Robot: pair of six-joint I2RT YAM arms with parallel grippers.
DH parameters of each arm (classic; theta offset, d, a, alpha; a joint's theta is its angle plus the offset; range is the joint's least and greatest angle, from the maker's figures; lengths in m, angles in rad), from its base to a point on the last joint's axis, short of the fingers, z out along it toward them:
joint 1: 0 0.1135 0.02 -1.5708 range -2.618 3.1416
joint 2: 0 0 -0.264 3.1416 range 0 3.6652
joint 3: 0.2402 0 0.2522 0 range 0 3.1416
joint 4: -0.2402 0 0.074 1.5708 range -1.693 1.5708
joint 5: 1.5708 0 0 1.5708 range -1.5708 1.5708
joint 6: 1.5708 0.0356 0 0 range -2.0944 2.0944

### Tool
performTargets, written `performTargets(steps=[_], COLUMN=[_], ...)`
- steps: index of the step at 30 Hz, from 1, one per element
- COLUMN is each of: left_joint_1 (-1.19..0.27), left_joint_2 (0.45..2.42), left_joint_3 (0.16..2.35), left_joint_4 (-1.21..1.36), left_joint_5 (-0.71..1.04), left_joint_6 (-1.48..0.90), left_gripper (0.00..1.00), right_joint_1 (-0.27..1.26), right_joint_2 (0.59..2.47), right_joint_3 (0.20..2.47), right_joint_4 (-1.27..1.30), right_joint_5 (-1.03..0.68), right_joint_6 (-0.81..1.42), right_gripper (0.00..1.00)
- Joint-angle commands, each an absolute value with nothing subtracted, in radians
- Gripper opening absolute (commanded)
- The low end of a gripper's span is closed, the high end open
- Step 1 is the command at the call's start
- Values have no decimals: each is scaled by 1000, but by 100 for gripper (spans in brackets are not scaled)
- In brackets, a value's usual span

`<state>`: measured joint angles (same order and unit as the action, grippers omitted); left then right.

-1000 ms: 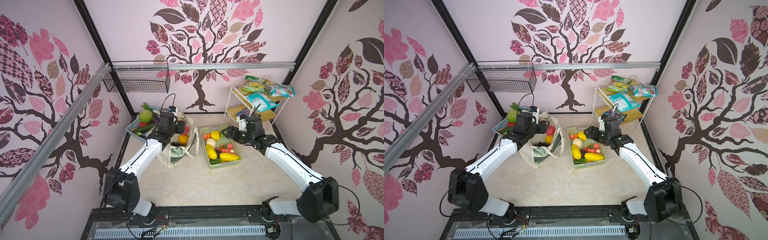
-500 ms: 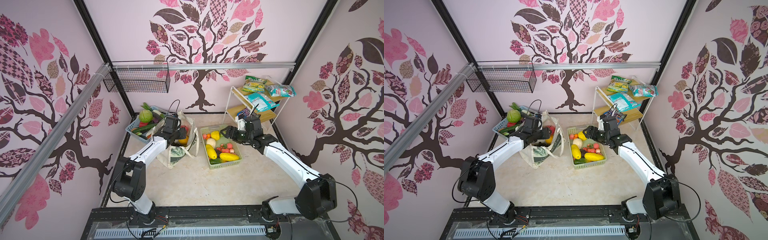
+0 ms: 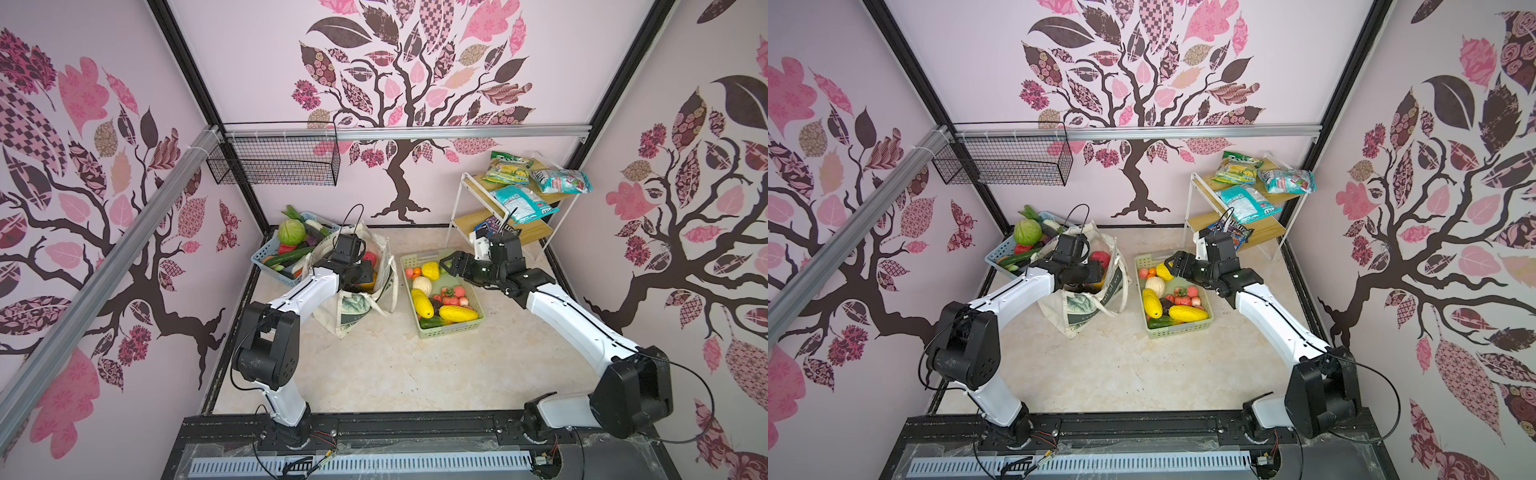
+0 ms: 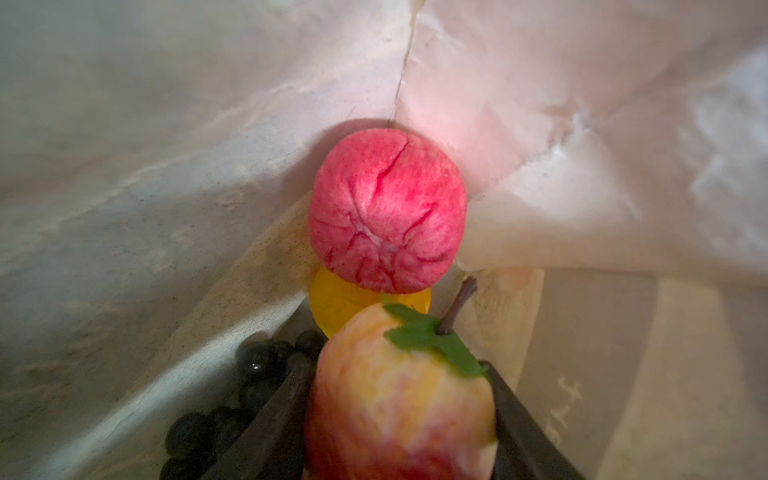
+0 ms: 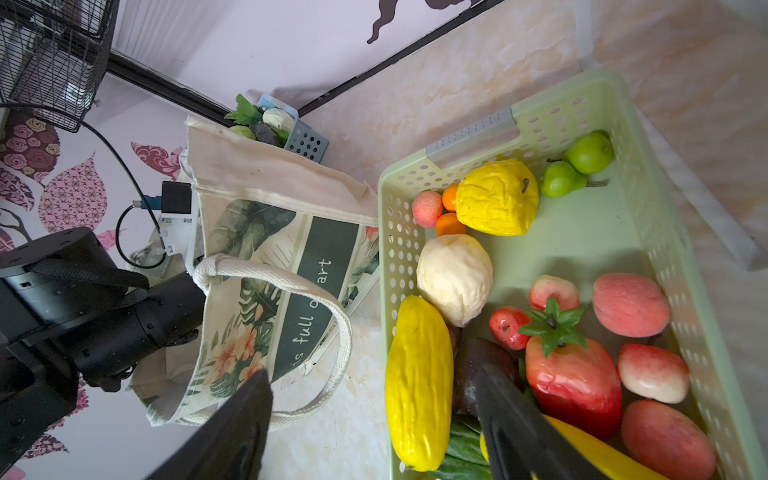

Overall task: Place the food into the grocery bag and tie it
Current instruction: 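Lower the apple into the tote bag and open the left gripper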

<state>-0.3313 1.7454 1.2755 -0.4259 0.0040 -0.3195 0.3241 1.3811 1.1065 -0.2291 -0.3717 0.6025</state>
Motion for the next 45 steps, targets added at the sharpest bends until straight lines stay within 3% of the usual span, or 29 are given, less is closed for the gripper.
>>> performTargets(steps=[1,11,19,36,45], left_joint_1=[-330,-329,-329,-379,-585], left_joint_2=[1785,1819,1736,1530,1492], left_joint_3=[1308,1339,1374,1495,1546], left_joint_4=[-468,-519,-542,-639,-850], left_joint_5=[-2,-11,43,56,-145], left_joint_6=[-338,-347,-358,-316,-159], left_gripper=[58,72,79,79,77], right_joint_1=[321,321,321,321,321], right_joint_2=[1391,1388,1387,1380,1367], right_joint_3=[1103,1094,1084,1097,1091], right_joint_4=[-224,-218,-210,-216,-219], right_joint_5=[-382,-380,-379,-347,-345], right_joint_6=[603,600,603,586,571], right_gripper=[80,80,80,79,78])
